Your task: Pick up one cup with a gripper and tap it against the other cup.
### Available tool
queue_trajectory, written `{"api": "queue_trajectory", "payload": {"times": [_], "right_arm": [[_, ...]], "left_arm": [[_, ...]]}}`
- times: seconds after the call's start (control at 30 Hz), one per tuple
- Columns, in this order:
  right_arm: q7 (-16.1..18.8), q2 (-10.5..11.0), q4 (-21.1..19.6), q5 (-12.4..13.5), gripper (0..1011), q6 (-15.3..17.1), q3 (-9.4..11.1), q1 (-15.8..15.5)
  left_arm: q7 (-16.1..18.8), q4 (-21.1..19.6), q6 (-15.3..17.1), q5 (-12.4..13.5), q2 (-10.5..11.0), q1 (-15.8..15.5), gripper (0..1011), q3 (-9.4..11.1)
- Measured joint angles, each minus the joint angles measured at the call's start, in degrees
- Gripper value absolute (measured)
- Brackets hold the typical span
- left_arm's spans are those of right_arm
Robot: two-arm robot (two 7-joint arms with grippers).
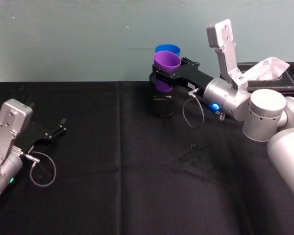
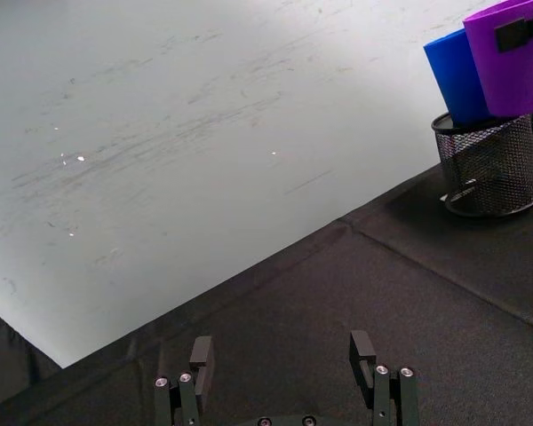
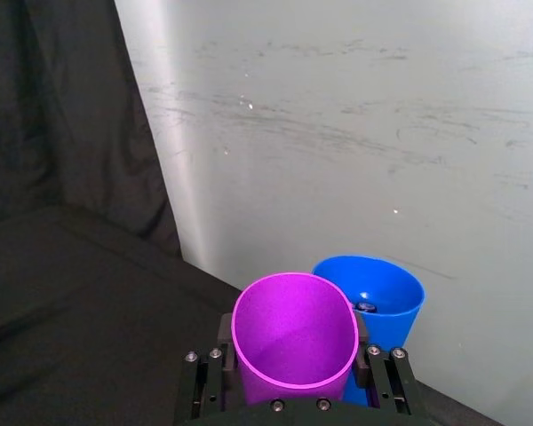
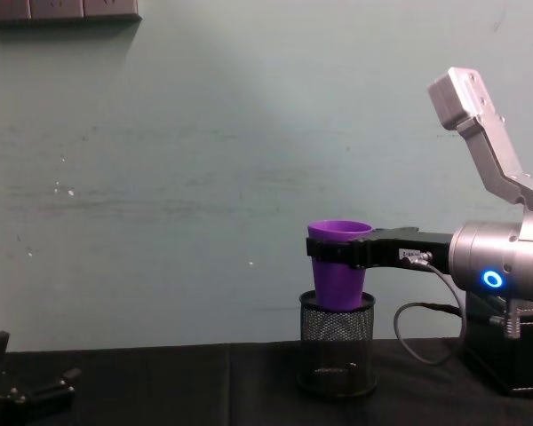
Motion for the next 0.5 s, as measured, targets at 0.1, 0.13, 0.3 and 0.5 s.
{"api": "queue_trajectory", "payload": {"times": [0.1,0.13,0.3,0.5], "right_arm": [[0.10,-0.10,0.22,-0.03,720,-0.05,0.12,0.25],[0.15,-0.12,0.28,-0.03,720,-0.07,0.14,0.30],[0.28,-0.13,0.37,-0.03,720,-0.10,0.37,0.43],[0.29,-0.11,0.36,-0.02,720,-0.09,0.34,0.43]], "left_arm": [[0.00,0.00,0.00,0.00,0.00,0.00,1000,0.00],[0.00,0.00,0.00,0.00,0.00,0.00,1000,0.00],[0.00,0.00,0.00,0.00,0.00,0.00,1000,0.00],[0.00,0.00,0.00,0.00,0.00,0.00,1000,0.00]]}}
